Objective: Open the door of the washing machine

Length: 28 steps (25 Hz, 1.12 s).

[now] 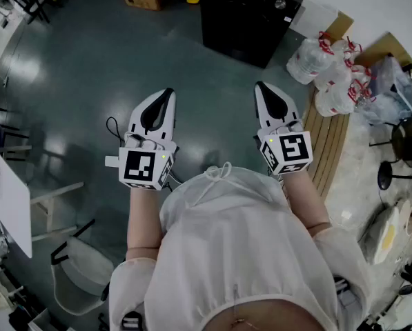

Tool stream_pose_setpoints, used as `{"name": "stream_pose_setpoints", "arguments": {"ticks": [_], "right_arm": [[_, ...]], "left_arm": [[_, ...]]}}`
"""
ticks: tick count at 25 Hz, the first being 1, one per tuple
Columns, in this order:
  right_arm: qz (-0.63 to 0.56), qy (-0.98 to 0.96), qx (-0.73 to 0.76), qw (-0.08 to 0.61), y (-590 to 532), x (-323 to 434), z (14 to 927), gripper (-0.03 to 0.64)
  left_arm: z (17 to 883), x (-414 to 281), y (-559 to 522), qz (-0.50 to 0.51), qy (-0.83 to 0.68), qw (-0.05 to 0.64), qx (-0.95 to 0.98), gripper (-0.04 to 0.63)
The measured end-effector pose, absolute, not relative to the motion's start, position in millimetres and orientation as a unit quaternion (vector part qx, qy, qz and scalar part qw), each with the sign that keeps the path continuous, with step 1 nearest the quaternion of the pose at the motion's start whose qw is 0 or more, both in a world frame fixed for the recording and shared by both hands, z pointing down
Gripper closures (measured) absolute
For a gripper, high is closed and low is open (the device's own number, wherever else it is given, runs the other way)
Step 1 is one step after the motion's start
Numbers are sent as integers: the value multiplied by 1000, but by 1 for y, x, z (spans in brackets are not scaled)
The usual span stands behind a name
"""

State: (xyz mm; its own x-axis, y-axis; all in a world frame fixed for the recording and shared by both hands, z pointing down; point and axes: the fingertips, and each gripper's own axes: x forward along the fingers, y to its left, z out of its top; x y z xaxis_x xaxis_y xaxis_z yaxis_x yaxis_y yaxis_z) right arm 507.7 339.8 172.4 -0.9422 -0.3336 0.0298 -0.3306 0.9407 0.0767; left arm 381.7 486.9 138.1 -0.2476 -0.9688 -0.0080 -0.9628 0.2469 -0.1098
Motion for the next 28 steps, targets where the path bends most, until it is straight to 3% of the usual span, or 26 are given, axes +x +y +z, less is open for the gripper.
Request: {"name": "stream_pose_setpoints", "arguments": {"ticks": [18, 19, 20, 21, 28], "right_arm": [[-17, -985, 170, 15, 352, 464, 181, 617], [-17, -985, 173, 10, 349, 459, 180, 548], [-18, -985, 171, 8, 346, 453, 180, 337], [-19, -985, 169, 10, 343, 446, 181, 238], [-13, -985, 168, 23, 318, 398, 205, 202]], "left_arm": [[151, 336, 499, -31, 793, 27, -608, 574], [151, 332, 499, -29, 794, 25, -607, 574], [152, 327, 499, -28, 796, 23, -605, 574], [153, 322, 499, -27, 798, 20, -602, 574], [179, 277, 496, -30, 820, -7, -572, 574]]}}
